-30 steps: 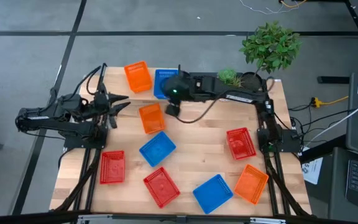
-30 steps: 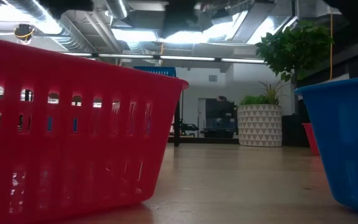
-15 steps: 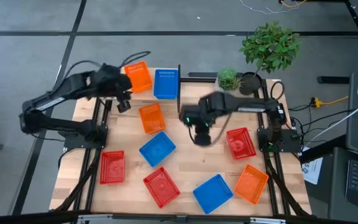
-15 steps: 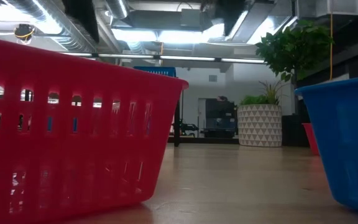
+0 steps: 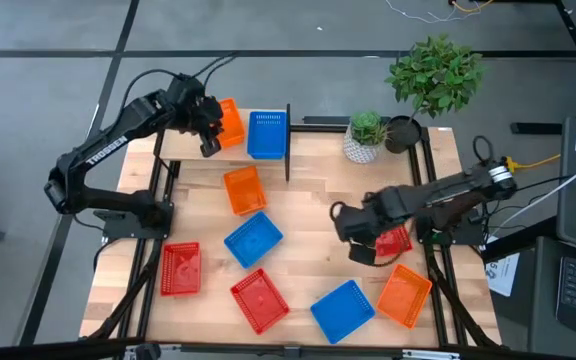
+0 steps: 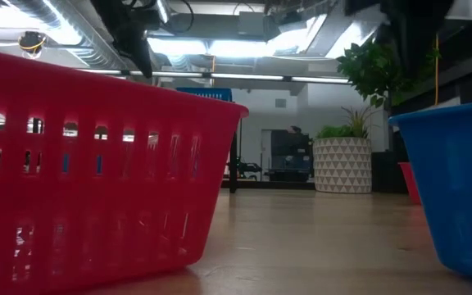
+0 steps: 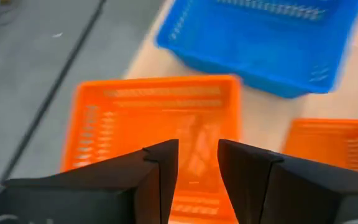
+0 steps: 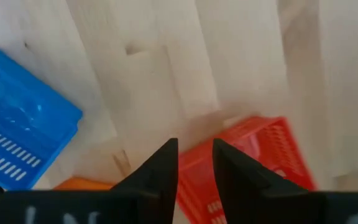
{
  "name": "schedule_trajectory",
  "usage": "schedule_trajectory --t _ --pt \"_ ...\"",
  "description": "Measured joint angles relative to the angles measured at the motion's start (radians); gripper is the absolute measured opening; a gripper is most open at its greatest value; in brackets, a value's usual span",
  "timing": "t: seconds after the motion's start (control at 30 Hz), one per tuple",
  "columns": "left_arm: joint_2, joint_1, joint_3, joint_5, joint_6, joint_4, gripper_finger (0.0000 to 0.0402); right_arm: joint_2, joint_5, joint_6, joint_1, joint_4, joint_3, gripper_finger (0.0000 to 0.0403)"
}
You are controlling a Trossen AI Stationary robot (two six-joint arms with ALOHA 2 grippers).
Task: Stack baskets on shelf by color
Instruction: Put the middle orange bin on the shelf
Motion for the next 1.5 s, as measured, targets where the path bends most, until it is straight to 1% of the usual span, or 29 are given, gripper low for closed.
schedule_trajectory --t 0.13,0.2,0.3,0.4,0.53,0.6,0.67,0.77,1.1,1.17,1.23,1.3,1.37,1.43,1.47,1.5 --pt "-0.007 -0.027 0.000 -0.115 0.001 -0.003 0.0106 -0.099 0.000 0.097 0.058 0.105 -0.142 0.0099" --pt "-0.010 -0.041 0.000 -0.141 0.008 -0.002 0.0106 -0.134 0.000 0.134 0.082 0.147 -0.199 0.0099" --pt "-0.009 -0.066 0.000 -0.142 0.000 0.000 0.0106 -0.177 0.000 0.184 0.110 0.204 -0.265 0.0099" --pt "-0.003 -0.074 0.000 -0.122 -0.046 0.001 0.0107 -0.198 0.000 0.224 0.131 0.250 -0.310 0.0099" --pt "0.043 -0.058 0.000 0.019 -0.129 -0.030 0.0122 -0.198 0.000 0.242 0.146 0.283 -0.317 0.0099" --pt "0.062 -0.045 0.000 0.059 -0.131 -0.065 0.0131 -0.197 0.001 0.240 0.149 0.324 -0.317 0.0099" --pt "0.082 -0.037 0.000 0.047 -0.131 -0.078 0.0141 -0.197 0.002 0.239 0.149 0.351 -0.317 0.0099" --pt "0.110 -0.039 0.000 0.034 -0.125 -0.051 0.0150 -0.196 0.002 0.237 0.149 0.377 -0.317 0.0099" --pt "0.177 -0.039 0.000 0.026 -0.123 -0.054 0.0150 -0.196 0.002 0.186 0.149 0.380 -0.317 0.0099" --pt "0.186 -0.039 0.000 -0.003 -0.124 -0.057 0.0146 -0.196 0.002 0.185 0.149 0.380 -0.317 0.0099" --pt "0.185 -0.039 0.000 -0.034 -0.123 -0.075 0.0137 -0.196 0.002 0.184 0.149 0.379 -0.317 0.0099" --pt "0.182 -0.039 0.000 -0.056 -0.123 -0.087 0.0114 -0.196 0.002 0.183 0.149 0.379 -0.317 0.0099" --pt "0.167 -0.039 0.000 -0.068 -0.123 -0.112 0.0075 -0.196 0.002 0.182 0.149 0.379 -0.317 0.0099" --pt "0.147 -0.039 0.000 -0.068 -0.123 -0.148 0.0028 -0.196 0.008 0.163 0.149 0.379 -0.317 0.0099" --pt "0.136 -0.037 0.000 -0.068 -0.123 -0.171 0.0015 -0.196 0.019 0.156 0.149 0.380 -0.317 0.0099" --pt "0.125 -0.035 0.000 -0.071 -0.127 -0.205 0.0011 -0.196 0.027 0.148 0.149 0.380 -0.317 0.0099"
